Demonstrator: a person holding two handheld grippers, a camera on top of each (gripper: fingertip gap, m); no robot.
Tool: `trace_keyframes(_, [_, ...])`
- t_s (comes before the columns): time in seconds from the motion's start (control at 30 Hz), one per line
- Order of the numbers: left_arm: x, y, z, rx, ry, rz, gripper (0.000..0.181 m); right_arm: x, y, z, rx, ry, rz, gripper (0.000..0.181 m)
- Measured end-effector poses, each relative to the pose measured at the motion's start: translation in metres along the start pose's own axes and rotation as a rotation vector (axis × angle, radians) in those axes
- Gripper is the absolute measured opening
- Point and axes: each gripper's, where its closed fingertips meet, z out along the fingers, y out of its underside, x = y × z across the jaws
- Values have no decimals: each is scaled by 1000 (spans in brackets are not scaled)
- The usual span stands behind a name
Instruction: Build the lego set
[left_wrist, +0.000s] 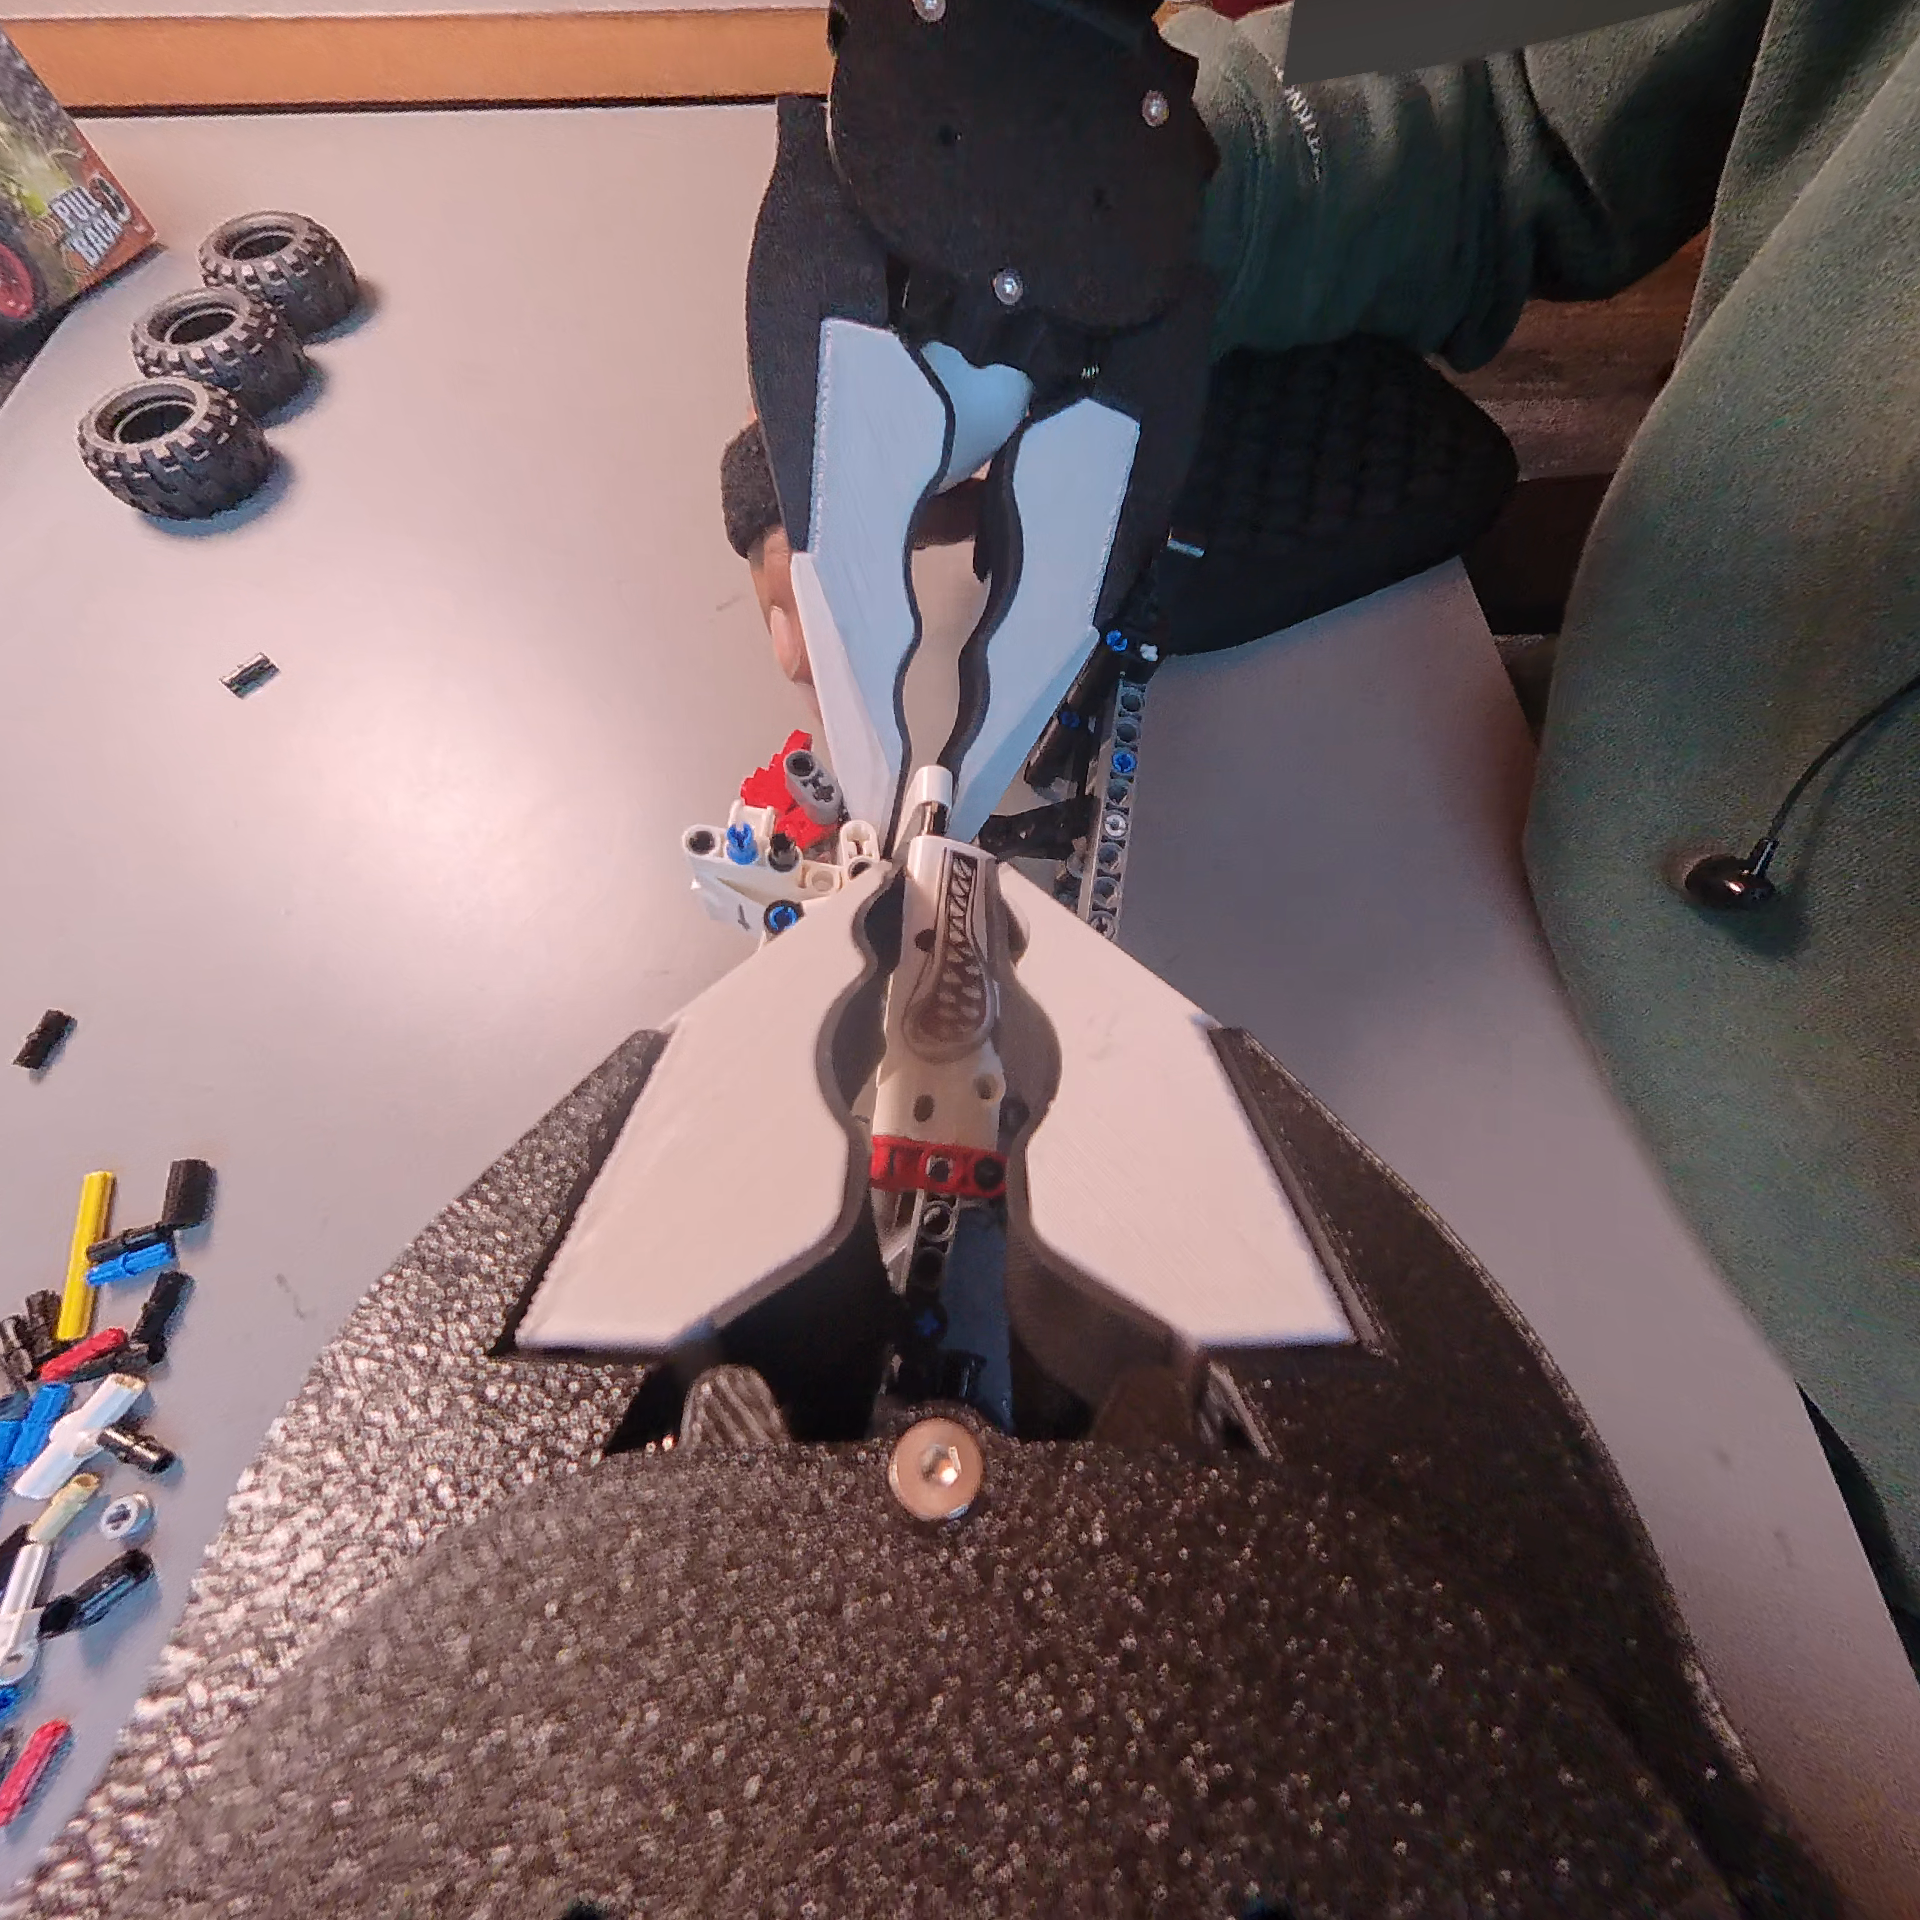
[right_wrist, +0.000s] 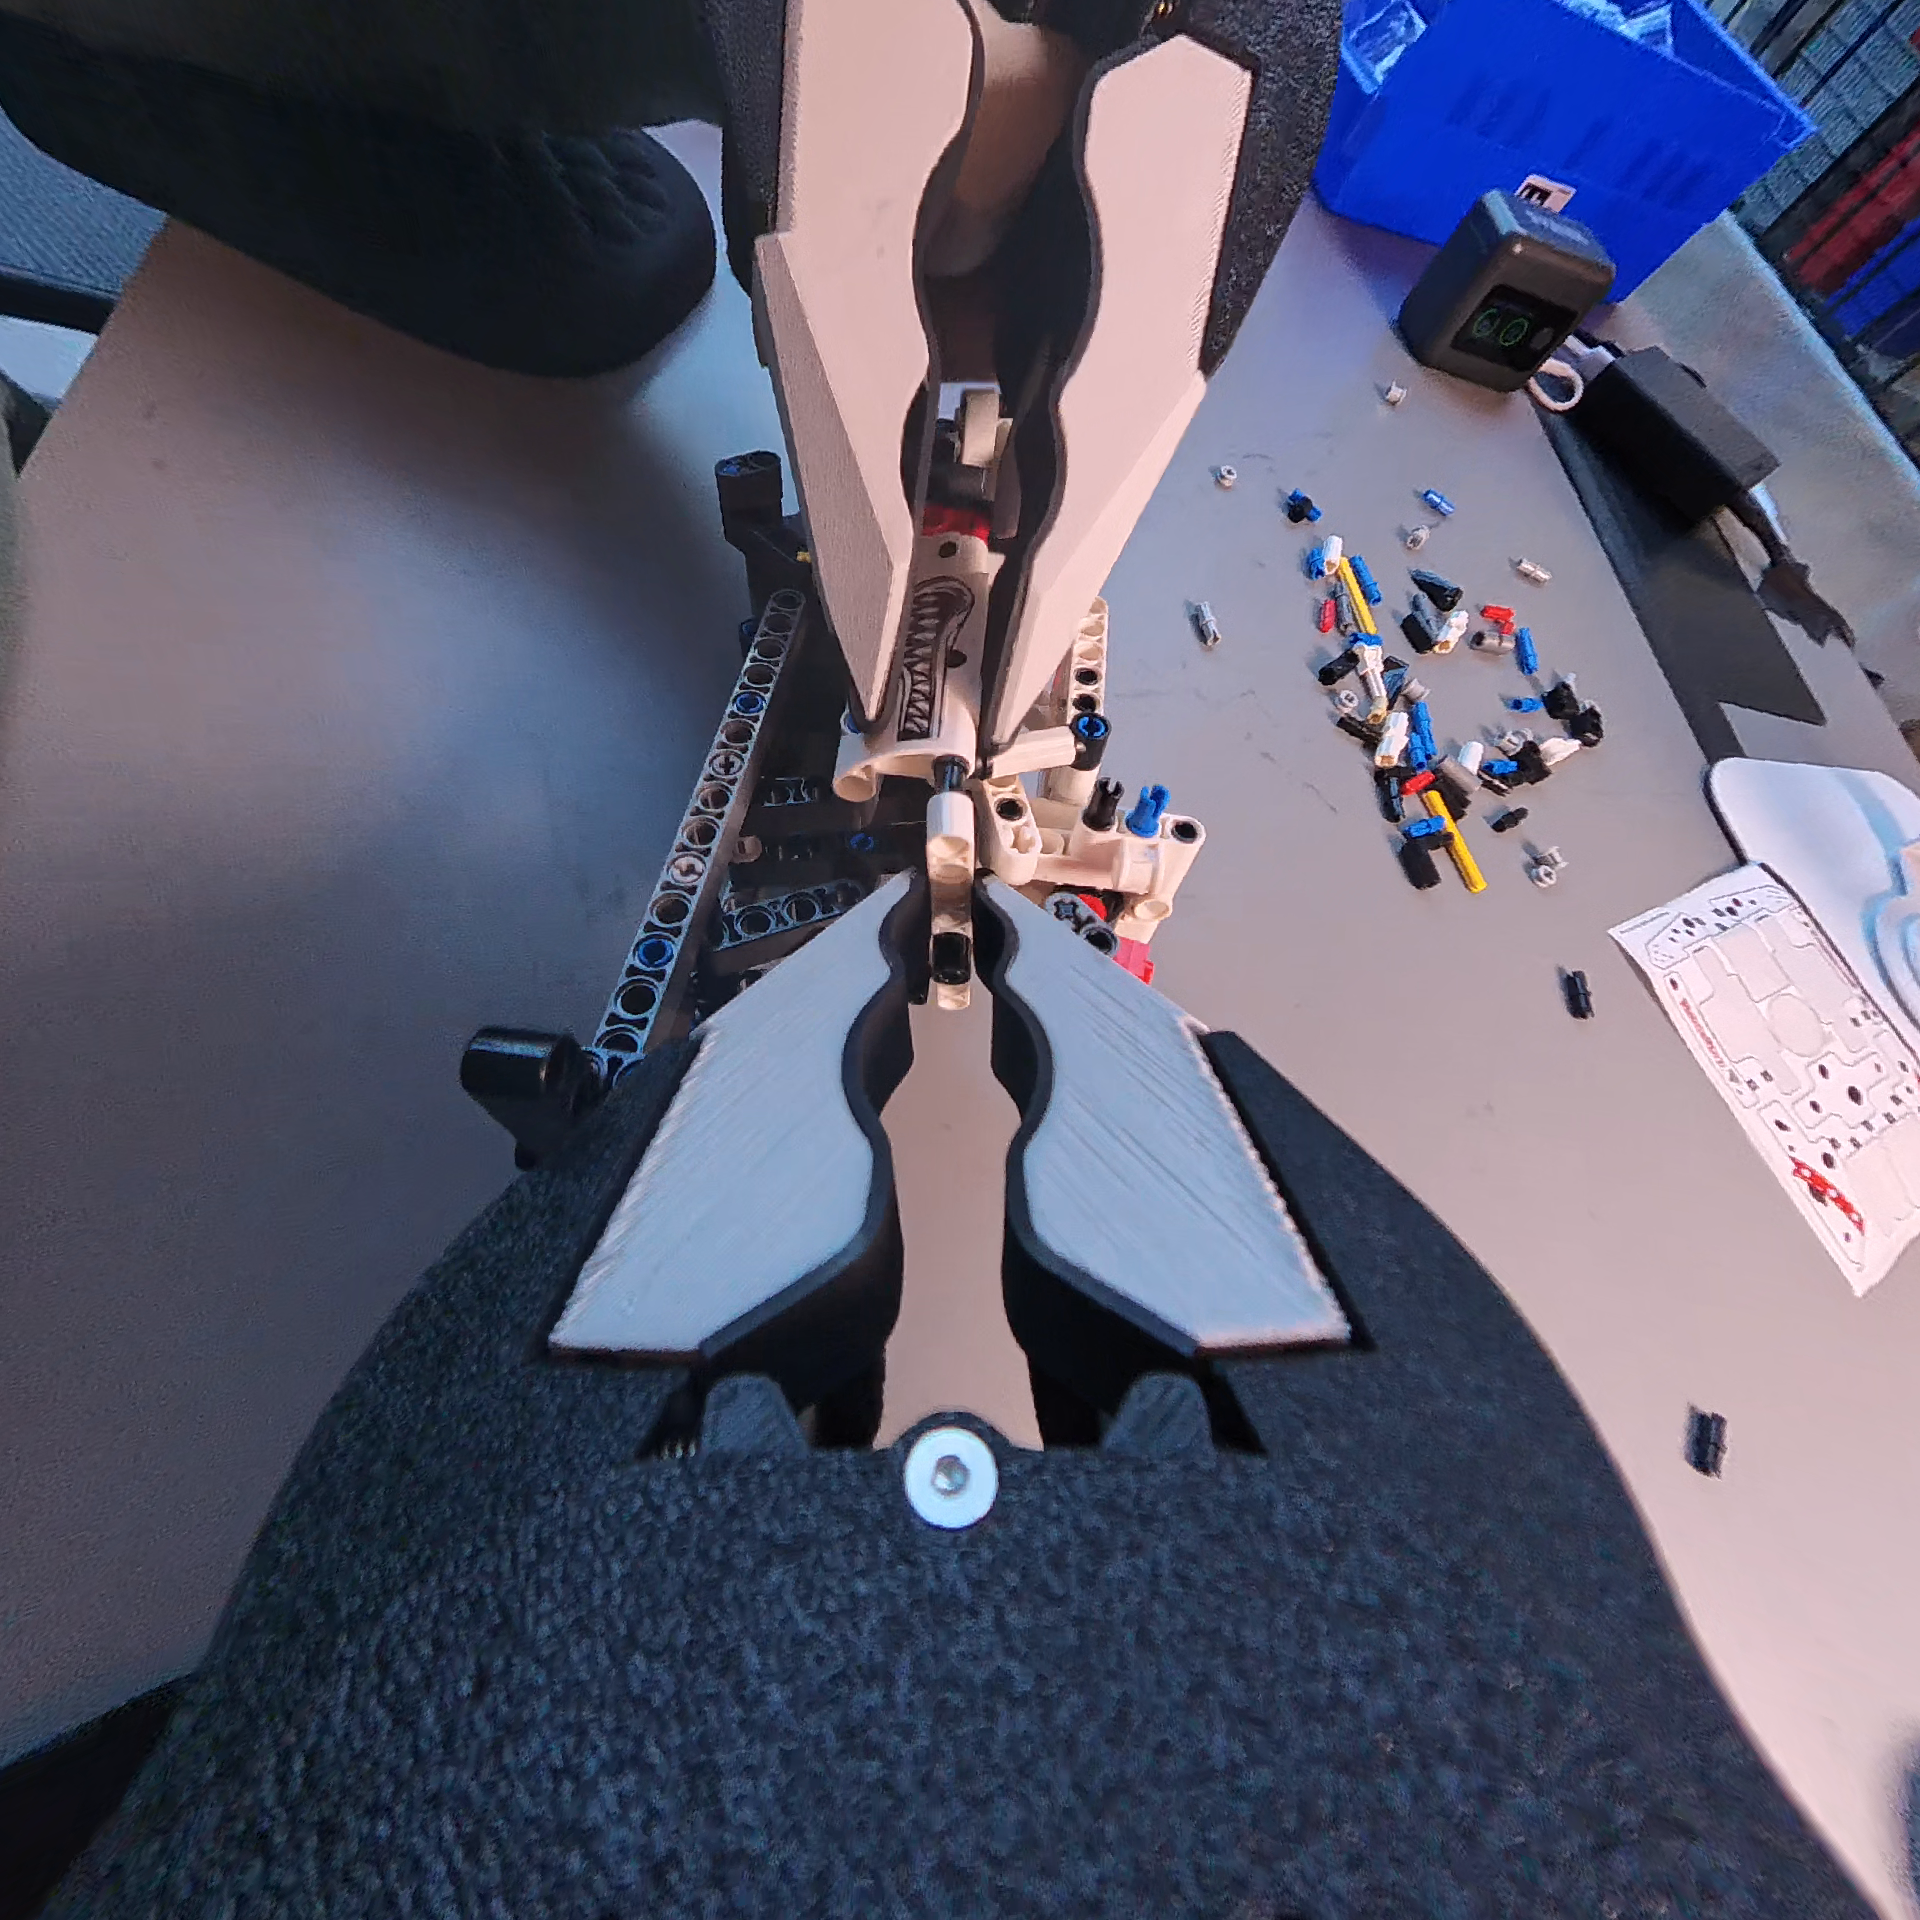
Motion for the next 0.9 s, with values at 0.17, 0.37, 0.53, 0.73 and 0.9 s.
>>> trace_keyframes(0.17, [0,1,-1,-17,-5,-30,14,-1,-2,-3,-1,-22,6,7])
trace_keyframes(0.37, [1,-18,-7,3,-85,22,17,-2,-2,-4,-5,-16,6,7])
trace_keyframes(0.53, [-1,-12,8,-85,-133,83,14,-2,-3,-3,0,-16,14,7])
trace_keyframes(0.73, [0,-11,13,-117,-135,115,6,-4,-4,-2,36,-25,21,7])
trace_keyframes(0.9, [-1,-11,10,-100,-139,112,5,0,-19,-17,167,-31,43,13])
